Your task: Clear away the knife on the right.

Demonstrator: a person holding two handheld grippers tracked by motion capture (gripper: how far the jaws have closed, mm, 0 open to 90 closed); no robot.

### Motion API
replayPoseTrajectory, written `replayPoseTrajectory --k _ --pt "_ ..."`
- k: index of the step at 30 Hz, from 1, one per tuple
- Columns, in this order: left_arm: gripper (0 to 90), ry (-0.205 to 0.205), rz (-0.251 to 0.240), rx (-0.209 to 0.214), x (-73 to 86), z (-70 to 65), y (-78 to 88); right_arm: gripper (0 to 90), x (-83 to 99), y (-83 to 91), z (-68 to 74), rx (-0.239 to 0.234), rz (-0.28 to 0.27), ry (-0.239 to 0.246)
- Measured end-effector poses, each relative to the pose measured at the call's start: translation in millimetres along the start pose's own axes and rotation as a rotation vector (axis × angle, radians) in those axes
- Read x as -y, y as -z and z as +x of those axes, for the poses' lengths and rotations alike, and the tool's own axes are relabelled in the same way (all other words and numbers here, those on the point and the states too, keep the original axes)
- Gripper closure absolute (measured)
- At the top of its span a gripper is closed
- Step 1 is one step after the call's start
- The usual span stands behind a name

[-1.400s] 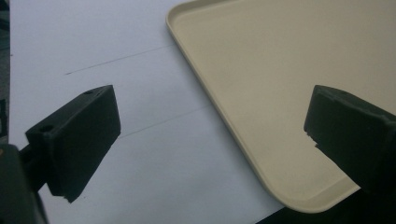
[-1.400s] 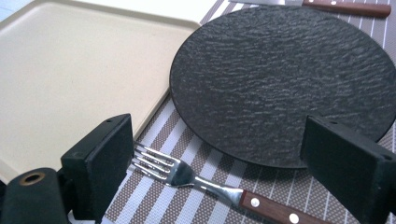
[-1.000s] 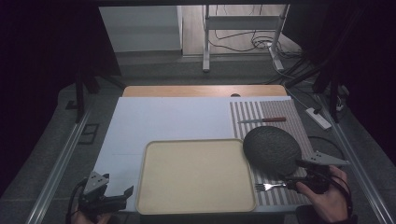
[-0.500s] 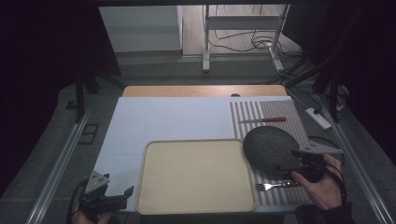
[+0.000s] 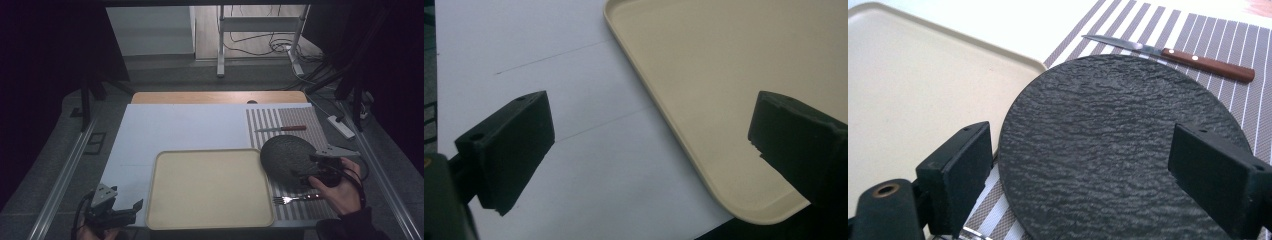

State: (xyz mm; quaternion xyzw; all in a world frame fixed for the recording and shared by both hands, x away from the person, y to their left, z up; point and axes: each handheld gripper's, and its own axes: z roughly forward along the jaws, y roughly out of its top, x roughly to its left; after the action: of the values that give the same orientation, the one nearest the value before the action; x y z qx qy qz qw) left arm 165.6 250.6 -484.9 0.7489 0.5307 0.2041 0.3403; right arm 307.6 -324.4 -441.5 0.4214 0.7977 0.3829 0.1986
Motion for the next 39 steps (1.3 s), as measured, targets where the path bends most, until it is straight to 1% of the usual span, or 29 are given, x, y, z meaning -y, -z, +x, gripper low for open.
replayPoseTrajectory --k 12,19,25,28,29,31,37,39 --pt "4.5 0.005 -0.001 0.002 0.2 0.8 0.3 10.5 -13.8 -17.0 -8.0 -0.004 0.004 0.018" --pt "4.5 0.011 -0.004 0.002 0.3 1.0 0.4 10.6 -22.3 -27.4 -17.1 0.0 0.008 0.018" --pt "4.5 0.011 -0.005 0.002 0.3 1.1 0.4 11.0 -26.4 -36.8 -28.1 0.004 0.016 0.004" --pt "4.5 0.013 -0.005 0.003 0.3 1.1 0.5 11.1 -27.5 -41.8 -34.3 0.005 0.023 -0.012" --pt "4.5 0.013 -0.005 0.003 0.3 1.1 0.5 11.1 -27.5 -41.8 -34.3 0.005 0.023 -0.012" --pt "4.5 0.013 -0.005 0.003 0.3 1.2 0.4 11.6 -28.8 -46.6 -39.9 0.011 0.031 -0.017" --pt "4.5 0.013 -0.004 0.003 0.3 1.2 0.4 11.5 -31.6 -53.9 -46.7 0.01 0.038 -0.026" --pt "4.5 0.012 -0.004 0.003 0.3 1.2 0.4 11.5 -33.8 -58.6 -51.0 0.013 0.041 -0.032"
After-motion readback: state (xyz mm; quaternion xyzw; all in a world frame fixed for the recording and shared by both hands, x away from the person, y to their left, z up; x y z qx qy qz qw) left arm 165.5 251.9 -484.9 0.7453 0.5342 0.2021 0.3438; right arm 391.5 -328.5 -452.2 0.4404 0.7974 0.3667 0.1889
